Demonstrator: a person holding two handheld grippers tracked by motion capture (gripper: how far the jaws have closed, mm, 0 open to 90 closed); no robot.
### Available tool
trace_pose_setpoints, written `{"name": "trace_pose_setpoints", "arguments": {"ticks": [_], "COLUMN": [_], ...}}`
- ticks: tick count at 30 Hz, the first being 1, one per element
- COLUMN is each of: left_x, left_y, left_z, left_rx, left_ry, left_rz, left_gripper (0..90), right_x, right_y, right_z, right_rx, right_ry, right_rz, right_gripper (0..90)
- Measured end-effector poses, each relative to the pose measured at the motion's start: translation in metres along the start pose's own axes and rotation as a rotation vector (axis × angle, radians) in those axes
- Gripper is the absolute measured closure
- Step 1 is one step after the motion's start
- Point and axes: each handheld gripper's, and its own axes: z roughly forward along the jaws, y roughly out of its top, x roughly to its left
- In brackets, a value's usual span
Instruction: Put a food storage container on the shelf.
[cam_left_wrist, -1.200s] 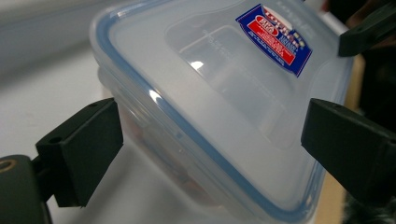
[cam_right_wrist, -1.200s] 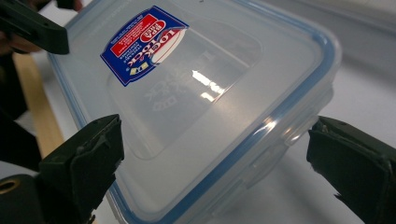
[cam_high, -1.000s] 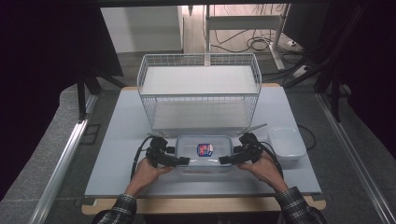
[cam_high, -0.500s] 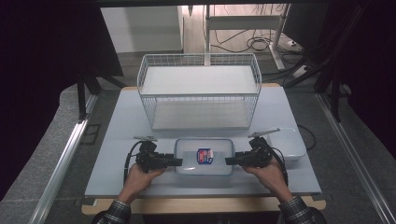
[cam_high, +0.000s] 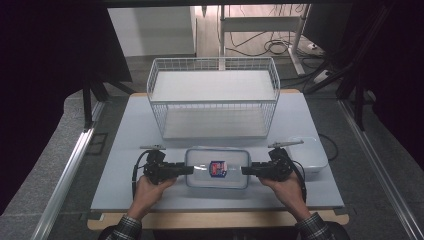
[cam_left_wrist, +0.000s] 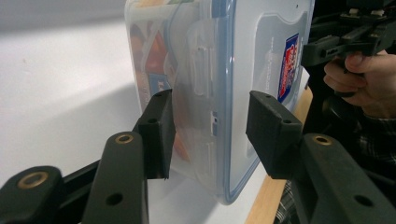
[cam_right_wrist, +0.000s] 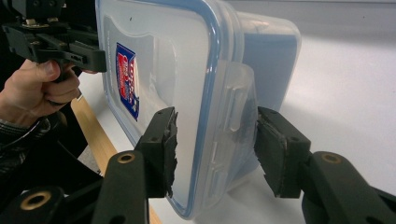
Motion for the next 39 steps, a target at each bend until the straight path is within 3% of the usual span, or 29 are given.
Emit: {"name": "trace_pose_setpoints", "arguments": {"ticks": [16, 27, 39], "left_x": [-0.017, -0.030, -0.042], "left_y": [0.019, 0.047, 0.085], "left_z": [-0.016, -0.032, -0.045], "left_rx": [-0.079, -0.112, -0.142], "left_ry": [0.020, 0.046, 0.055], "left_rz": [0.057, 0.110, 0.135], "left_gripper": [52.6, 52.5, 52.4], "right_x": [0.014, 0.023, 0.031], "right_y": [0.021, 0.049, 0.084], "right_z": [-0.014, -0.025, -0.040], "right_rx": [-0.080, -0.113, -0.148], "right_ry": [-0.010, 0.000, 0.000], "right_rz": [-0.080, -0.124, -0.156], "right_gripper": [50.0, 50.0, 49.9]}}
